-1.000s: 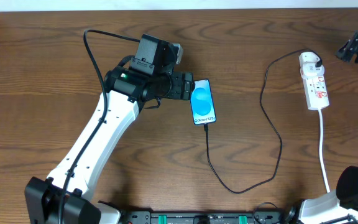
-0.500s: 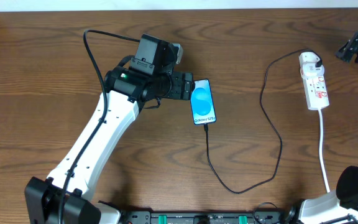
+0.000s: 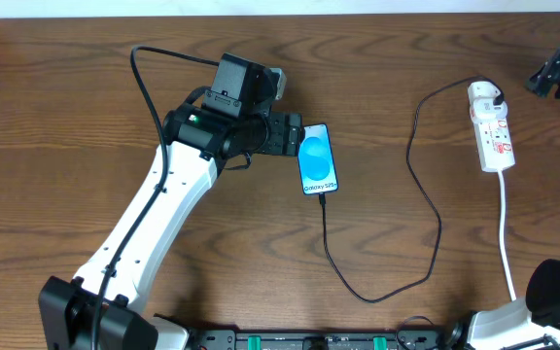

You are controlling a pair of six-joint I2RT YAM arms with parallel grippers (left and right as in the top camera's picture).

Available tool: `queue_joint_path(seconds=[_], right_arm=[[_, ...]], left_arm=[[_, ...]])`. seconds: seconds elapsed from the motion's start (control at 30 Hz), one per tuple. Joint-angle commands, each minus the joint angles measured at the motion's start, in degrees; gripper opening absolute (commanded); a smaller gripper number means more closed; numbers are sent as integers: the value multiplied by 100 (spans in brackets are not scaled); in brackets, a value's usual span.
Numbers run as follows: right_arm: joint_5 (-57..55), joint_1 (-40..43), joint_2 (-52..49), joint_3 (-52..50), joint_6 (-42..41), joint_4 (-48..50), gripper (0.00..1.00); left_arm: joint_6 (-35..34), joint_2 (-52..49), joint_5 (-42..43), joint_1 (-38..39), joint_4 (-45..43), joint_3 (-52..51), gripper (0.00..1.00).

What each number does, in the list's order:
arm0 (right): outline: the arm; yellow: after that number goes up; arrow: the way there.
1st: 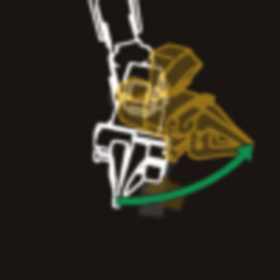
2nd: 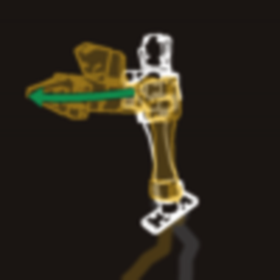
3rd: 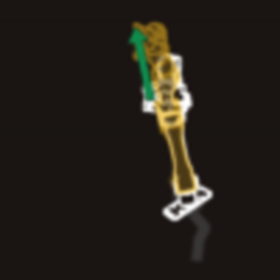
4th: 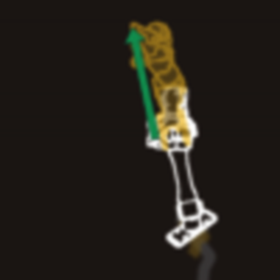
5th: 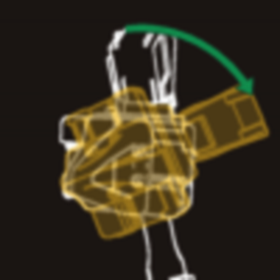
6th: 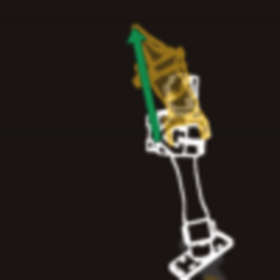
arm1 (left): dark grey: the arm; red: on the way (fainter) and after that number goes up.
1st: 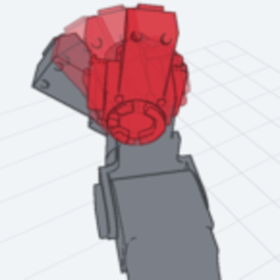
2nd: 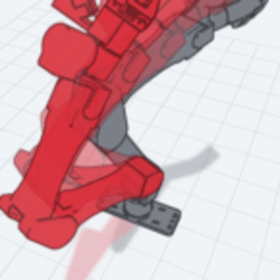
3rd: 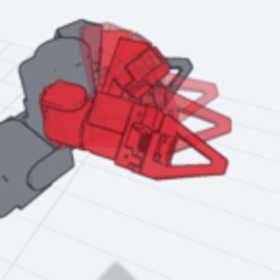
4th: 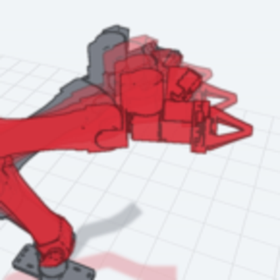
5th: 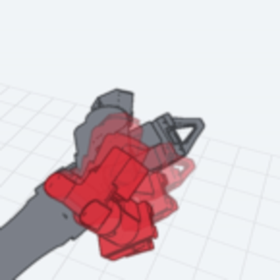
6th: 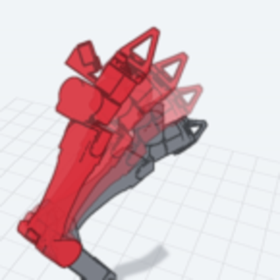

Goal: Plug charger to phone and switch on socket

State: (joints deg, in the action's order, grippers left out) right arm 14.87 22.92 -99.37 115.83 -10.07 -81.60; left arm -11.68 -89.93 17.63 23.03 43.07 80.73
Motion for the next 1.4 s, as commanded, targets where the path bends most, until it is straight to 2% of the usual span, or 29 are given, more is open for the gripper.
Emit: queue_joint_path(seconds=[0.0, 0.53, 0.73, 1.37], right_arm=[[-42, -9, 13, 83, -61, -11, 99], [-39, -9, 13, 83, -61, -11, 99], [-42, -9, 13, 83, -61, -11, 99], [-42, -9, 13, 83, -61, -11, 99]], left_arm=[[116, 44, -79, -24, 0, 50, 86], [116, 46, -81, -22, 0, 48, 86], [116, 133, -529, 59, -7, -46, 86], [118, 1399, -1113, 190, -1132, -1825, 86]])
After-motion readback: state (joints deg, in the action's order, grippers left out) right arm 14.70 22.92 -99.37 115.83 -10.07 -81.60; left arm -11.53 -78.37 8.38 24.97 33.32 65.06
